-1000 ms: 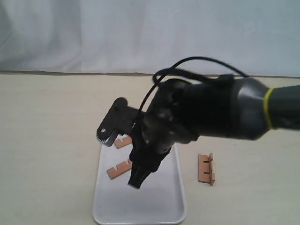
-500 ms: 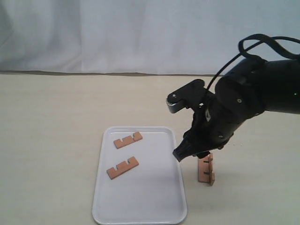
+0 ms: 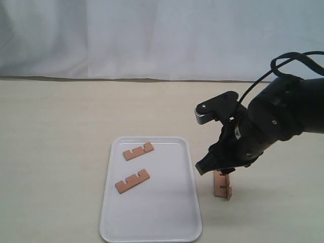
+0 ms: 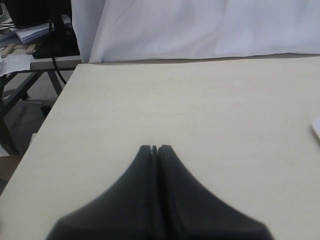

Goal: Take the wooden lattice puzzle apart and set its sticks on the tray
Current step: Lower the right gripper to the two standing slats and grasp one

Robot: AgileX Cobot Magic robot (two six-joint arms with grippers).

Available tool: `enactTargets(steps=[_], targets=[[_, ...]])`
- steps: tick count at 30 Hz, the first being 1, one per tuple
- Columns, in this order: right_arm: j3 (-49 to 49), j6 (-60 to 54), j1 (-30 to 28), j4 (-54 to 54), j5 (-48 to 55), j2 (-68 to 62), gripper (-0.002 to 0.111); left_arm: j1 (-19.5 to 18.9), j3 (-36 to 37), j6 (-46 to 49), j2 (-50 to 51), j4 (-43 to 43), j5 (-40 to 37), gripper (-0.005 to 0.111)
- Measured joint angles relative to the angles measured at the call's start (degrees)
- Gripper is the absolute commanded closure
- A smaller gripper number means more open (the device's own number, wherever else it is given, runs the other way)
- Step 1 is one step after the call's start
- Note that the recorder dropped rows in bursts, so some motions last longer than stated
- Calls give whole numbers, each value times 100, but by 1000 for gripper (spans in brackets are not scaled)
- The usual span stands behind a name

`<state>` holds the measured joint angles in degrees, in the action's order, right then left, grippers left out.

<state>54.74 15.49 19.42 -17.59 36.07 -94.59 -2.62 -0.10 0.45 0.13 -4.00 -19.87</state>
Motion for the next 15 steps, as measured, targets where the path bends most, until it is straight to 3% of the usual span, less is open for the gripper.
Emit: enactTargets(steps=[11, 15], targets=[[0, 881, -13, -563, 12, 164, 62, 0, 0, 0, 0, 0, 0, 107], [175, 1160, -277, -553, 190, 141, 62, 0, 0, 0, 0, 0, 0, 107]])
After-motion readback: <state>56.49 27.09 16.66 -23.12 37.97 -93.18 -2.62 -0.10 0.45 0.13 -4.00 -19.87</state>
